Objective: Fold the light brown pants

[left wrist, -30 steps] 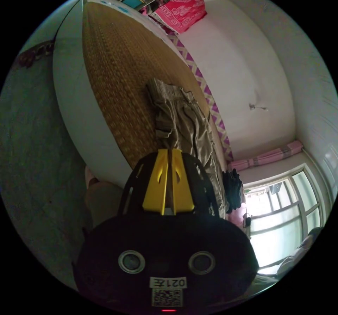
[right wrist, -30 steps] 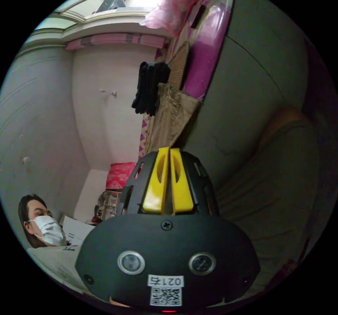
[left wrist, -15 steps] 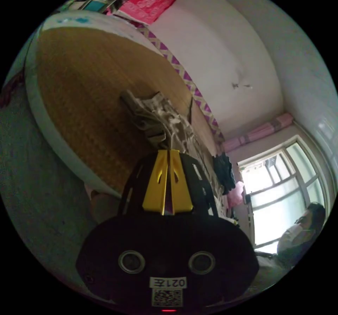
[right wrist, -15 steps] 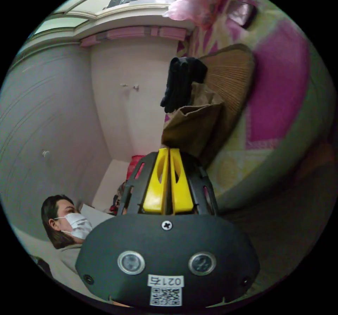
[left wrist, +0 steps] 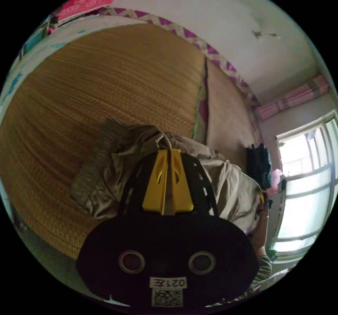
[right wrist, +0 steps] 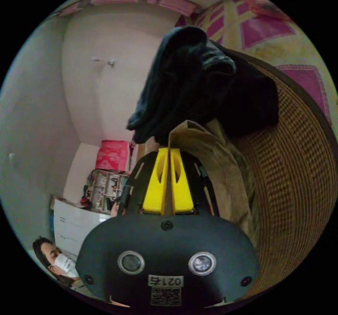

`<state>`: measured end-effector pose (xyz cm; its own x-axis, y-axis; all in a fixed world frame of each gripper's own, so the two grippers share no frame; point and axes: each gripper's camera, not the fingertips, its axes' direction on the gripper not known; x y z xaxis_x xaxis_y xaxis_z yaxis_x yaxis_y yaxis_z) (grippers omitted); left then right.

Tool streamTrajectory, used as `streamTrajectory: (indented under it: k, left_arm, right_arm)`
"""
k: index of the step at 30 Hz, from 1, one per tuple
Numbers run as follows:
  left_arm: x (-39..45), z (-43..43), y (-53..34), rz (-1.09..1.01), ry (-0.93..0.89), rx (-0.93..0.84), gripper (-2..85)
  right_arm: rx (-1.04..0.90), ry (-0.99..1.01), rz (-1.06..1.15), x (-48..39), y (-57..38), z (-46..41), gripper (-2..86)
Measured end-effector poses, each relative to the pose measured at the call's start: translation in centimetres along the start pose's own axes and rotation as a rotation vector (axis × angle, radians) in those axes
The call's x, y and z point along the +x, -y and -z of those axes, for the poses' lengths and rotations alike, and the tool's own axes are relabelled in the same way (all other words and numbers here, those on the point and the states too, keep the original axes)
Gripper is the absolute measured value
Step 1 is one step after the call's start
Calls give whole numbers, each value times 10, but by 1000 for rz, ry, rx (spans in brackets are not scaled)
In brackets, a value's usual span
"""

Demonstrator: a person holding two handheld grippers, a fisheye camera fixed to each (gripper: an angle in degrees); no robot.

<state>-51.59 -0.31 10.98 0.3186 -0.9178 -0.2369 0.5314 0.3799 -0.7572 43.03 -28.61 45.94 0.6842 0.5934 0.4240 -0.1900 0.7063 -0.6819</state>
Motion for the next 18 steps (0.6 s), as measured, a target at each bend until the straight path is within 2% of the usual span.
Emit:
streamTrajectory:
  k: [2,5,8,10,12,14,16,18]
  left_arm:
    - [4,-32,11,11,23,3,-9]
    - [9,-50,13,-31,-37,80,-8]
    - [14,-44,-1,-106,-159,196,-7]
    - [26,-35,-21,-192,-241,326,-9]
    - [41,-39,-32,-269,-297,371,-9]
    - [61,-56,-36,-328,-326,339,-9]
    - [92,-95,-32,-407,-278,221,-10]
    - [114,-128,-27,-464,-163,147,-10]
  right_arm:
    - [9,-48,-25,11,6,-18,13]
    - [26,23,-2,8,-3,-22,33]
    - [-69,-67,231,-38,-32,-28,22]
    - [-151,-189,460,-81,-71,-46,3]
    - [-214,-315,578,-105,-101,-72,-3]
    - [-247,-524,684,-118,-128,-106,-7]
    - [-281,-812,842,-123,-160,-153,-7]
    - [-252,-906,933,-133,-180,-171,-7]
